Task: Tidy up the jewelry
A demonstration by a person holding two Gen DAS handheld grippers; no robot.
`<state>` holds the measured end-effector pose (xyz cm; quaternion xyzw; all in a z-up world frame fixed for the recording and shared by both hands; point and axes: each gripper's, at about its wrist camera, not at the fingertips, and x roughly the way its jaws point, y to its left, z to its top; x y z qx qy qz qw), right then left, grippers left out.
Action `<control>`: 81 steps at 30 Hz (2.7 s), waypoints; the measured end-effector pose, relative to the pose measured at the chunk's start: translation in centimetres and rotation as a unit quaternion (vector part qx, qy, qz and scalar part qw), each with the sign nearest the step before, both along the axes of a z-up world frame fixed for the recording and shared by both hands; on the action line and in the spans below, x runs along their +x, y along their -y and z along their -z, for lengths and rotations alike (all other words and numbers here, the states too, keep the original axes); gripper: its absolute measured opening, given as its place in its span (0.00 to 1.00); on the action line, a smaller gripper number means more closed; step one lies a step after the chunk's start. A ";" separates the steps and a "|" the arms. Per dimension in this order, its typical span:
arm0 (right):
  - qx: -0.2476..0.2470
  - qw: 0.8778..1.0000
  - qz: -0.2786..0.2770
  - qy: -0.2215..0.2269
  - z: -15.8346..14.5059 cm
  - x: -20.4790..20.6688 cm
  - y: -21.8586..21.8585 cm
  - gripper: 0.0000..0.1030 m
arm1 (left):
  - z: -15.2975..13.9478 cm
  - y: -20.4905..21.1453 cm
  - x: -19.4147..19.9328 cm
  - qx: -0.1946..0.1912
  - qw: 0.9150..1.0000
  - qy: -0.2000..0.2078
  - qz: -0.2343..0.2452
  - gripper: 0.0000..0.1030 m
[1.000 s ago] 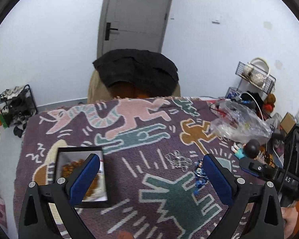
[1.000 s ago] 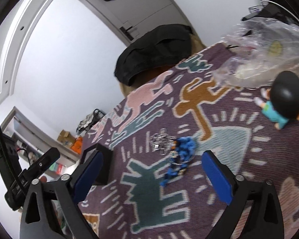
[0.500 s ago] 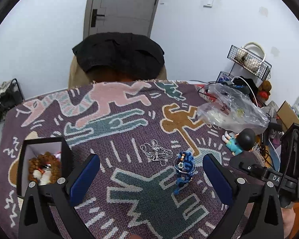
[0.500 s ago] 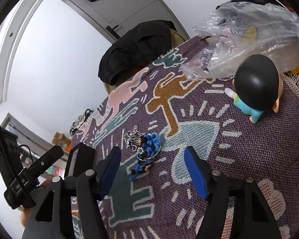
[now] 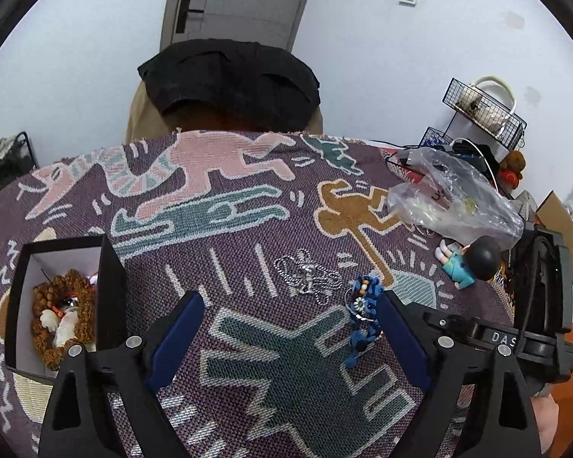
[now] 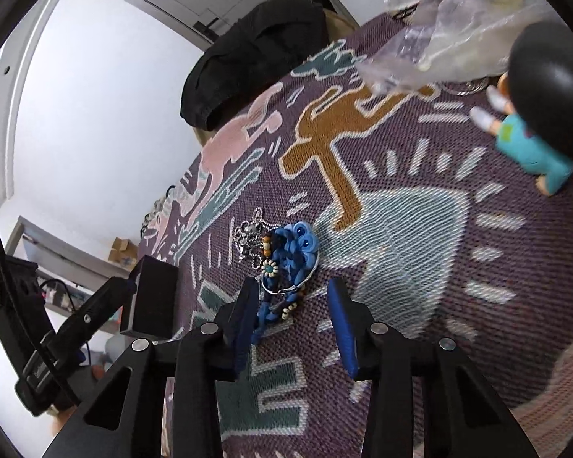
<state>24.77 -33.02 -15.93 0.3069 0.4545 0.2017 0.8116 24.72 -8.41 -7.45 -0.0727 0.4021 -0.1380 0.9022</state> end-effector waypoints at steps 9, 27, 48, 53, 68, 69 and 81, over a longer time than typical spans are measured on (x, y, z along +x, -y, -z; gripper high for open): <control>0.023 0.999 0.010 -0.028 1.1 0.9 -1.0 0.28 | 0.2 -1.0 -0.3 -0.009 1.000 -0.002 0.001 0.89; 0.061 0.998 0.029 -0.004 0.3 1.2 -0.4 0.06 | 1.3 -0.5 0.3 0.000 1.000 -0.019 0.004 0.89; 0.062 0.993 0.038 0.097 -6.6 -2.9 2.4 0.05 | 2.3 3.2 1.6 0.008 0.998 -0.043 0.042 0.83; 0.061 0.992 0.056 0.095 -6.2 -3.4 4.2 0.05 | 3.3 5.5 2.8 0.017 0.996 -0.062 0.061 0.77; 0.065 0.992 0.071 0.085 -5.0 -3.9 6.4 0.05 | 6.2 11.3 4.7 0.046 0.989 -0.098 0.103 0.22; 0.066 0.992 0.071 0.085 -4.9 -3.9 6.4 0.05 | 5.9 11.0 4.6 0.045 0.989 -0.096 0.101 0.20; 0.071 0.992 0.048 0.092 -5.8 -3.5 3.6 0.05 | -1.0 4.1 2.3 0.040 0.997 -0.013 0.058 0.14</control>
